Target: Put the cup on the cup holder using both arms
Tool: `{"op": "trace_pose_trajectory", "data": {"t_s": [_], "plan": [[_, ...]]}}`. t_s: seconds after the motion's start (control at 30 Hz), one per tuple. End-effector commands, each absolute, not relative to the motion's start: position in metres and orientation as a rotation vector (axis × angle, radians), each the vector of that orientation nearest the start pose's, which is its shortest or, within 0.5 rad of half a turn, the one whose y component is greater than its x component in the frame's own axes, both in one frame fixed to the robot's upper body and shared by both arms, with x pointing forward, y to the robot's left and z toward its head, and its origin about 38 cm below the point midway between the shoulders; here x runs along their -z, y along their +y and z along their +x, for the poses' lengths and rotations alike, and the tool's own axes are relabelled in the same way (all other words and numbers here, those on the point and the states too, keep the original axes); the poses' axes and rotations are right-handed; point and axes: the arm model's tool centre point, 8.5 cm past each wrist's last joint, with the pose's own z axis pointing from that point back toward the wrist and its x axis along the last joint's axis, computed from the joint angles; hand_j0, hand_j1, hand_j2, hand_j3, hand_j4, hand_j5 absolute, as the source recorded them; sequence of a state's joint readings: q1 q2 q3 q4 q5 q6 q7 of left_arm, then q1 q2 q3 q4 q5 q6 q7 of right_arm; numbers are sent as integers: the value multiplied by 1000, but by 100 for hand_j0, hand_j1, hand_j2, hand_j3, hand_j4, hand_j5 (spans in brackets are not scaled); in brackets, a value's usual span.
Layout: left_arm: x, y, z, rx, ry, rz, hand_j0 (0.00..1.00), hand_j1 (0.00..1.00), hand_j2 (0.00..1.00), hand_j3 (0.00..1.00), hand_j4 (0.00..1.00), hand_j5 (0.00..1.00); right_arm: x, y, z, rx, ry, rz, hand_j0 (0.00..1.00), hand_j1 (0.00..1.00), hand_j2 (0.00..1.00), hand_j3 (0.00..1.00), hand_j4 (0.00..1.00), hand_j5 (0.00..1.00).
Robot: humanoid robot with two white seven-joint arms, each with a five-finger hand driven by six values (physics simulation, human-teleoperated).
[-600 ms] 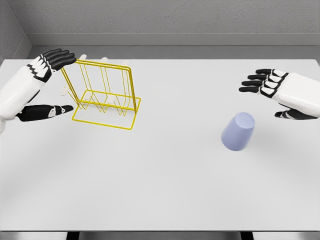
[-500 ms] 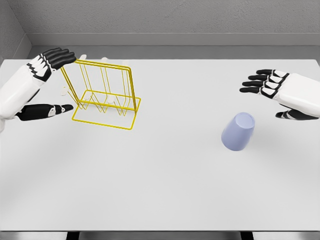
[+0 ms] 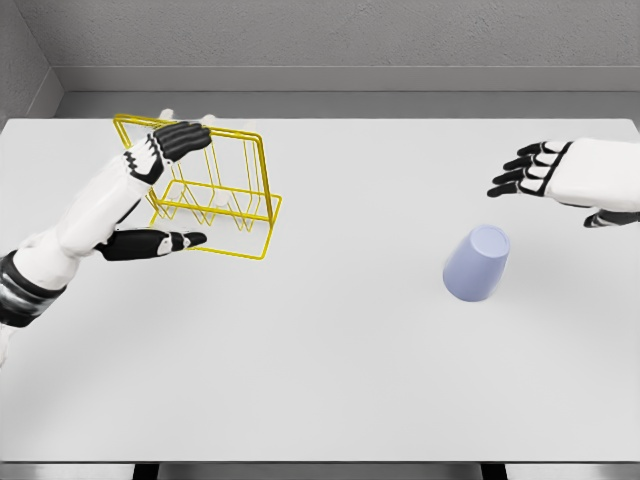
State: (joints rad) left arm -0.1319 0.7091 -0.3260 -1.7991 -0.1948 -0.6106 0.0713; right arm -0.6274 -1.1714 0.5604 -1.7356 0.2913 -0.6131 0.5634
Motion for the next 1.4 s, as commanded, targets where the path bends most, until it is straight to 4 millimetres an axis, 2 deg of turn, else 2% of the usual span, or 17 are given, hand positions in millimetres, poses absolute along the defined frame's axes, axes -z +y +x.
{"op": "trace_pose_trajectory", "data": {"t_s": [0.0,0.13,0.17,0.37,0.53,0.67,0.77,0.87,0.97,1.13,1.17,1.27,1.37], "plan": [[-200,247,331,1217,-2213,113,100,100,100,100,100,100,-295,-327,373,3050,1756,601,100,100,100,100,100,100],[-183,224,323,1247,-2189,3,100,100,100,100,100,100,-292,-322,371,3033,1829,522,99,99,99,99,99,99],[-181,222,321,1252,-2185,-10,100,100,100,100,100,100,-286,-319,371,3044,1831,485,99,99,99,99,99,99],[-170,212,314,1276,-2160,-60,100,100,100,100,100,100,-270,-306,373,3044,1828,430,99,99,99,99,99,99],[-155,203,304,1290,-2120,-122,100,100,100,100,100,100,-249,-301,388,3077,1775,476,99,99,99,99,99,99],[-140,195,294,1304,-2077,-183,100,100,100,100,100,100,-245,-305,390,3101,1733,503,99,99,99,99,99,99],[-139,194,293,1298,-2075,-195,100,100,100,100,100,100,-239,-304,390,3116,1701,498,99,99,99,99,99,99],[-139,189,290,1180,-2062,-301,100,100,100,100,100,100,-232,-301,392,3127,1692,484,99,99,99,99,99,99],[-135,184,287,1089,-1983,-486,100,100,100,100,100,100,-224,-298,396,3136,1680,488,99,99,99,99,99,99],[-129,173,281,989,-1942,-596,100,100,100,100,100,100,-219,-297,397,3146,1663,490,99,99,99,99,99,99],[-131,173,283,944,-1938,-621,100,100,100,100,100,100,-219,-297,398,3147,1650,501,99,99,99,99,99,99],[-126,168,303,850,-1755,-643,100,100,100,100,100,100,-218,-298,397,3151,1641,501,99,99,99,99,99,99],[-125,164,305,842,-1743,-649,100,100,100,100,100,100,-219,-299,397,3153,1638,503,99,99,99,99,99,99]]}}
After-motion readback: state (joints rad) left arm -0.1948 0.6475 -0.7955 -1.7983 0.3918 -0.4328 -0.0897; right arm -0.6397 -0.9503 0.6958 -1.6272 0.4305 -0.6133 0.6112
